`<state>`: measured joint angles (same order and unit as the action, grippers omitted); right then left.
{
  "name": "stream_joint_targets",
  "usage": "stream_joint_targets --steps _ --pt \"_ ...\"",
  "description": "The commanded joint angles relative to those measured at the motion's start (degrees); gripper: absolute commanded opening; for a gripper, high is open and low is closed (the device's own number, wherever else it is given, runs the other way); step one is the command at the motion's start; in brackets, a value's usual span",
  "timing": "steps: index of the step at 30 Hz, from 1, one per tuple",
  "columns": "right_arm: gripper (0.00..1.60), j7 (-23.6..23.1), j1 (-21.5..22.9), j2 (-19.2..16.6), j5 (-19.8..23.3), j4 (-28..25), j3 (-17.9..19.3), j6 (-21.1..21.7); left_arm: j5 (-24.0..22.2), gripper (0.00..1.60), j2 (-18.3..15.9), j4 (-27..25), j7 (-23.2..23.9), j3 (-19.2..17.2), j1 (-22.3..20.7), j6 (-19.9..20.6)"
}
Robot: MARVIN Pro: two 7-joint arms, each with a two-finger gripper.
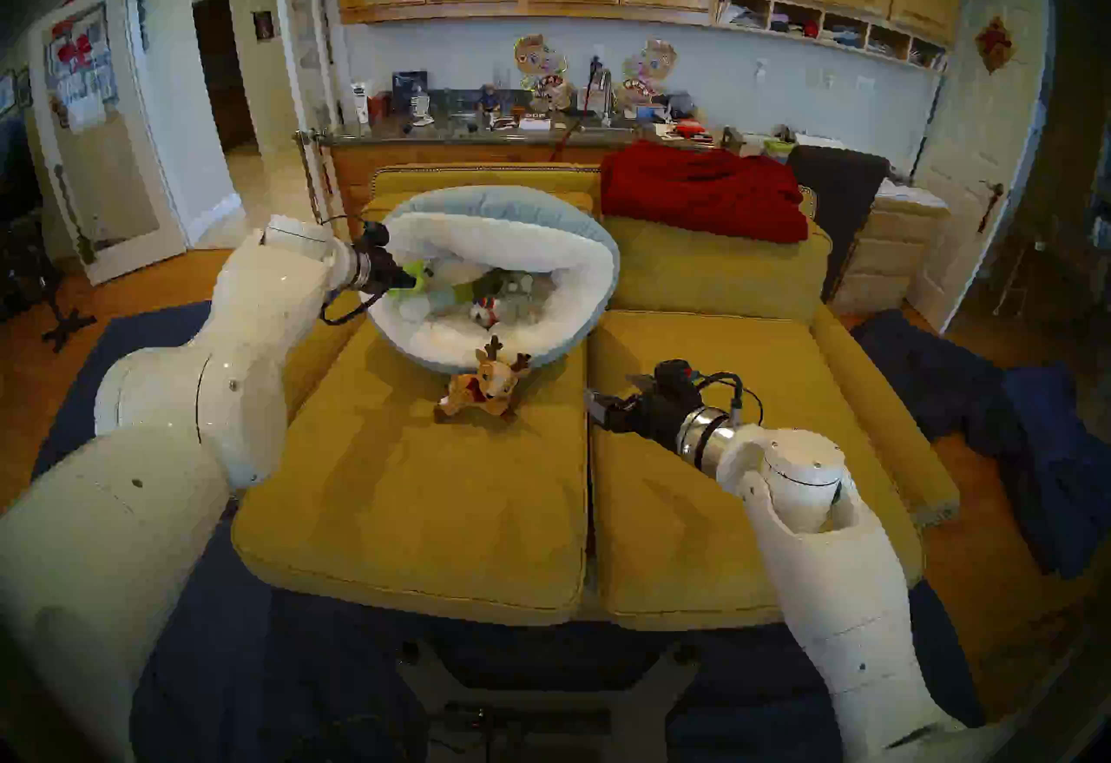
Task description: Put toys into dog bed
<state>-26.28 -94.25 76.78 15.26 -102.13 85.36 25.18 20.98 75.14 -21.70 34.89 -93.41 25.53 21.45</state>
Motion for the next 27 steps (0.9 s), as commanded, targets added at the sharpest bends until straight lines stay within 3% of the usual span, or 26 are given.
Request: stream_joint_targets --steps 1,7,8,9,10,16,27 --pt "1.6 -0.06 1.24 0.09 0.08 -1.79 0.27 -0.36 -1.07 0.0 0.44 0.31 -0.27 -0.83 -4.6 -3.71" --pt "1.6 -0.14 1.23 0.16 -0.01 -1.86 0.34 -0.34 -1.1 0.0 0.97 2.18 -0.44 -0.75 -4.49 -6.11" --pt "1.6 -0.15 1.23 0.17 -0.02 -1.87 0.35 -0.34 -1.08 0.53 1.03 2.42 -0.51 -0.73 -4.43 -6.45" --pt "1.6 -0.17 1.23 0.18 -0.04 -1.88 0.36 -0.34 -1.06 0.75 1.07 2.66 -0.58 -0.69 -4.41 -6.83" --pt "1.6 -0.18 1.22 0.2 -0.06 -1.88 0.37 -0.33 -1.05 1.6 1.09 2.95 -0.59 -0.69 -4.47 -7.22" --pt "1.6 -0.26 1.2 0.28 -0.17 -1.97 0.45 -0.31 -1.72 1.6 0.96 3.92 1.62 -1.14 -5.42 -8.83" --pt "1.6 -0.42 1.19 0.45 -0.38 -1.89 0.56 -0.3 -2.38 1.6 0.39 1.68 14.9 0.91 -4.46 -12.63"
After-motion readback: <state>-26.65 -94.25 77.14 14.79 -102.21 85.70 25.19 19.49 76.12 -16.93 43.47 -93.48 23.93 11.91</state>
